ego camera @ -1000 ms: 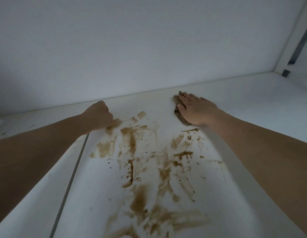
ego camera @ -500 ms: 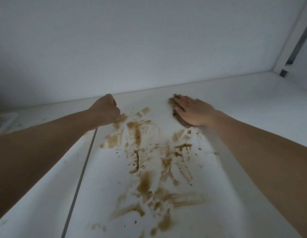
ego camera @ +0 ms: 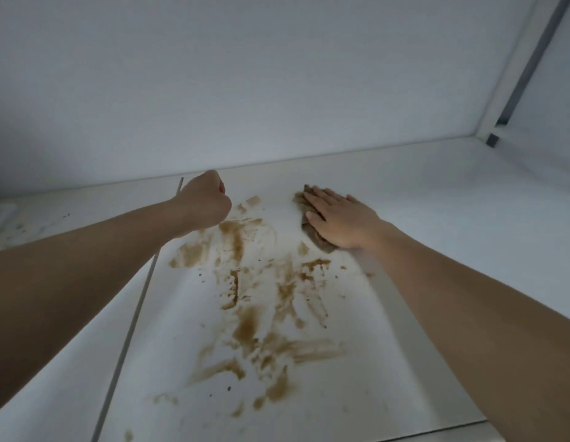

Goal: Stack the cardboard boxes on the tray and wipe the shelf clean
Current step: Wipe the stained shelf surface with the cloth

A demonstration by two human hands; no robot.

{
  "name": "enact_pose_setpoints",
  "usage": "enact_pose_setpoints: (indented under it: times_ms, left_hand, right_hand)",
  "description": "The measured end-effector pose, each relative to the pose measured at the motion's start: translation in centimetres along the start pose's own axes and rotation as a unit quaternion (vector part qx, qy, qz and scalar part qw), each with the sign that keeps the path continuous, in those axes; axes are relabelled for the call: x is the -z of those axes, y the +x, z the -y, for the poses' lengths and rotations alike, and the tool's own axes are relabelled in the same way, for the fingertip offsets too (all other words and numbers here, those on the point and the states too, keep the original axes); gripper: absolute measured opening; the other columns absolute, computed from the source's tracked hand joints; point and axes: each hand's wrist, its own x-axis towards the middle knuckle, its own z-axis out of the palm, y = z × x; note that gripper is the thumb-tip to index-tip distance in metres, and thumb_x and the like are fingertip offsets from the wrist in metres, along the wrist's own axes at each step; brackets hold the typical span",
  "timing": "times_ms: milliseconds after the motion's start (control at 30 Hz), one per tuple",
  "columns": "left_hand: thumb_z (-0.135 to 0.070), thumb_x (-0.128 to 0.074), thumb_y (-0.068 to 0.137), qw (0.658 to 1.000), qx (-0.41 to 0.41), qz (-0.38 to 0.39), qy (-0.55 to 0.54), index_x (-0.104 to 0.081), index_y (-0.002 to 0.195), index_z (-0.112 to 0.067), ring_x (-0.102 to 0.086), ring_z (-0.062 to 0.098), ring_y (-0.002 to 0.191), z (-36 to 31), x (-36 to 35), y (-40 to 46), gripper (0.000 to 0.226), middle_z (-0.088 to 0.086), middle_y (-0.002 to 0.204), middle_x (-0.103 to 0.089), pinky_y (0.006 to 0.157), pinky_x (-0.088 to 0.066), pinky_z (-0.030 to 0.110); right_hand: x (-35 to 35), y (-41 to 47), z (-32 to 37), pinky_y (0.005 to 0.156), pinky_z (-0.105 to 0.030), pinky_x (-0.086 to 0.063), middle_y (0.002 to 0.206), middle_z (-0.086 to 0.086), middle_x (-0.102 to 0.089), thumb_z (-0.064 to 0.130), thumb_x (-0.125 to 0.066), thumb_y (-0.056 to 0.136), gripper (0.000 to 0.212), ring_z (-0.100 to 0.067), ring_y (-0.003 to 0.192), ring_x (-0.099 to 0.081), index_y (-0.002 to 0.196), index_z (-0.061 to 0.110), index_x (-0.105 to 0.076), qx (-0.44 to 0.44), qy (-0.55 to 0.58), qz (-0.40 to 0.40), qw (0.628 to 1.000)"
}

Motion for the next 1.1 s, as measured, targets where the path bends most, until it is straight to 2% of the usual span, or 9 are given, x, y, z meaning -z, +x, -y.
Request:
enact_pose_setpoints:
  times_ms: [133, 200, 333, 533, 600, 700, 767, 1000, 1100]
  left_hand:
    - [0.008, -0.033, 0.075, 1.000, -0.011, 0.006, 0.009, -0.040, 0.081, -0.013, -0.044, 0.018, 0.102, -0.4, 1.1, -0.9, 0.023, 0.014, 0.120, -0.054, 0.072, -0.043, 0.037]
    - [0.008, -0.033, 0.075, 1.000, -0.010, 0.003, 0.014, -0.040, 0.082, -0.012, -0.043, 0.017, 0.100, 0.3, 1.7, -1.3, 0.022, 0.016, 0.121, -0.054, 0.072, -0.043, 0.036]
    - [0.007, -0.033, 0.078, 1.000, 0.006, -0.011, 0.019, -0.041, 0.083, -0.011, -0.044, 0.018, 0.100, 1.4, 1.9, -1.6, 0.020, 0.017, 0.120, -0.054, 0.089, -0.046, 0.042]
    - [0.007, -0.032, 0.078, 1.000, 0.002, 0.006, 0.002, -0.040, 0.080, -0.011, -0.044, 0.020, 0.102, 0.3, 1.0, -1.9, 0.019, 0.017, 0.120, -0.053, 0.092, -0.045, 0.043]
    - [0.006, -0.033, 0.078, 1.000, -0.005, 0.013, 0.003, -0.040, 0.080, -0.012, -0.043, 0.018, 0.101, 0.3, 1.4, -2.2, 0.020, 0.016, 0.120, -0.053, 0.088, -0.046, 0.041]
    - [0.004, -0.034, 0.082, 1.000, -0.002, 0.013, 0.018, -0.040, 0.081, -0.013, -0.044, 0.017, 0.100, 1.1, 2.4, -2.7, 0.018, 0.013, 0.117, -0.055, 0.082, -0.045, 0.037]
    - [0.002, -0.033, 0.084, 0.999, 0.007, 0.016, 0.033, -0.040, 0.082, -0.012, -0.046, 0.018, 0.102, 1.9, 2.7, -3.1, 0.017, 0.013, 0.116, -0.055, 0.081, -0.044, 0.036]
    - [0.005, -0.035, 0.083, 0.998, 0.029, 0.036, 0.040, -0.041, 0.086, -0.009, -0.049, 0.021, 0.101, 2.6, 1.7, -4.4, 0.016, 0.019, 0.120, -0.054, 0.068, -0.040, 0.033]
    - [0.005, -0.040, 0.082, 0.997, 0.025, 0.054, 0.044, -0.040, 0.087, -0.013, -0.051, 0.029, 0.114, 2.3, 2.0, -5.4, 0.019, 0.014, 0.117, -0.052, 0.057, -0.038, 0.028]
  right_hand:
    - [0.9, -1.3, -4.4, 0.121, -0.042, 0.003, 0.163, -0.002, 0.006, 0.043, -0.009, 0.102, 0.060, -0.019, 0.150, 0.005, 0.156, 0.019, 0.002, -0.195, -0.047, -0.011, 0.980]
    - [0.7, -1.2, -3.9, 0.121, -0.040, 0.003, 0.163, -0.008, 0.007, 0.040, -0.009, 0.102, 0.061, -0.022, 0.150, 0.006, 0.155, 0.012, 0.002, -0.242, -0.045, -0.011, 0.969]
    - [-0.3, -1.2, 0.0, 0.122, -0.034, 0.001, 0.163, -0.007, 0.006, 0.040, -0.011, 0.102, 0.062, -0.020, 0.150, 0.004, 0.155, 0.011, 0.001, -0.141, -0.012, -0.026, 0.990]
    - [-0.6, -4.2, 0.4, 0.121, -0.029, -0.002, 0.163, 0.009, -0.001, 0.047, -0.013, 0.103, 0.058, -0.007, 0.149, -0.002, 0.156, 0.025, -0.006, 0.046, -0.010, -0.037, 0.998]
    - [-0.3, -4.6, -1.4, 0.120, -0.029, -0.004, 0.163, 0.007, -0.001, 0.047, -0.013, 0.103, 0.058, -0.009, 0.149, -0.004, 0.156, 0.024, -0.006, 0.017, -0.012, -0.042, 0.999]
    - [-0.6, -3.9, -2.9, 0.121, -0.033, -0.005, 0.164, 0.000, -0.002, 0.045, -0.013, 0.101, 0.061, -0.015, 0.150, -0.004, 0.156, 0.019, -0.006, -0.138, -0.014, -0.064, 0.988]
    - [-0.9, -3.5, -1.7, 0.121, -0.036, -0.005, 0.164, -0.001, -0.002, 0.043, -0.013, 0.100, 0.062, -0.016, 0.150, -0.003, 0.156, 0.018, -0.007, -0.187, -0.008, -0.072, 0.980]
    - [-1.8, -6.3, 2.4, 0.121, -0.032, -0.002, 0.163, 0.009, 0.000, 0.044, -0.012, 0.103, 0.057, -0.008, 0.149, -0.001, 0.156, 0.024, -0.006, 0.000, -0.010, -0.060, 0.998]
    - [-1.2, -7.2, 0.2, 0.121, -0.031, -0.004, 0.163, 0.008, -0.003, 0.044, -0.015, 0.103, 0.057, -0.009, 0.149, -0.004, 0.156, 0.024, -0.008, 0.010, 0.002, -0.044, 0.999]
